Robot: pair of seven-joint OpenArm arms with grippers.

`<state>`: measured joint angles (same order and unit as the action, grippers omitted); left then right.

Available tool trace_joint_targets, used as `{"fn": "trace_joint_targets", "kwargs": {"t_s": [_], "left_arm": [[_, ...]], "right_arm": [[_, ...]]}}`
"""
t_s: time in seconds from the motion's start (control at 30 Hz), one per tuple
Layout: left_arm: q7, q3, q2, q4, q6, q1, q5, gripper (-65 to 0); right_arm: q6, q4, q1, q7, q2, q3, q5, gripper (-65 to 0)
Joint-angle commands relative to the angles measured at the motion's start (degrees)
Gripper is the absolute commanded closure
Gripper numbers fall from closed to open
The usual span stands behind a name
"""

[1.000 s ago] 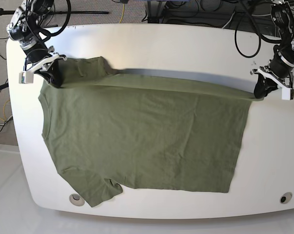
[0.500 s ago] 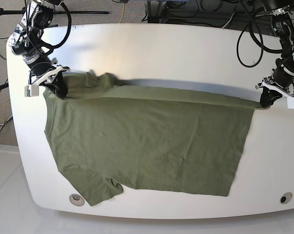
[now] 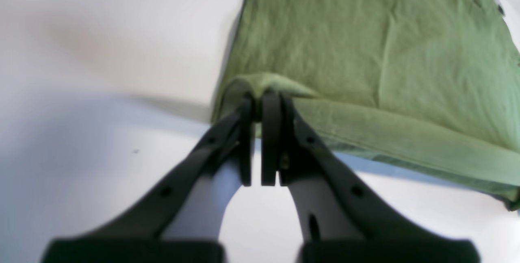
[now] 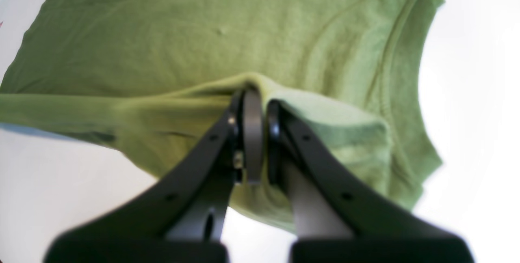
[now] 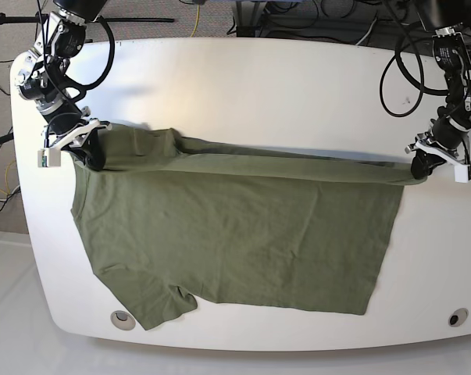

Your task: Fold the T-shirt properly

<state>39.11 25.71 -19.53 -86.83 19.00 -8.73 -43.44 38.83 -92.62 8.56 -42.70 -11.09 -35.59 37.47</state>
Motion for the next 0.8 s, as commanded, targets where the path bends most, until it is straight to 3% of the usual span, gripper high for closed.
{"fn": "trace_joint_targets", "kwargs": {"t_s": [0.0,0.6,0.77], "left_arm": [[-2.05,-0.33,-1.18,0.22,0.37,1.52,-0.53,0.0],[-1.53,-0.06,-1.10,5.06,0.50,5.04,0.00,0.0],[-1.65,-0.89,-1.22,6.07,0.53,5.42,0.95,0.0]], "right_arm": [[0.00,0.02,-1.94,1.58,-1.10,0.03,0.98,0.0],[-0.08,8.87,-6.47,5.12,-4.78,1.45,1.74,0.0],[-0.13,11.73,-8.80,3.85,-5.67,0.88,1.68,0.0]]}}
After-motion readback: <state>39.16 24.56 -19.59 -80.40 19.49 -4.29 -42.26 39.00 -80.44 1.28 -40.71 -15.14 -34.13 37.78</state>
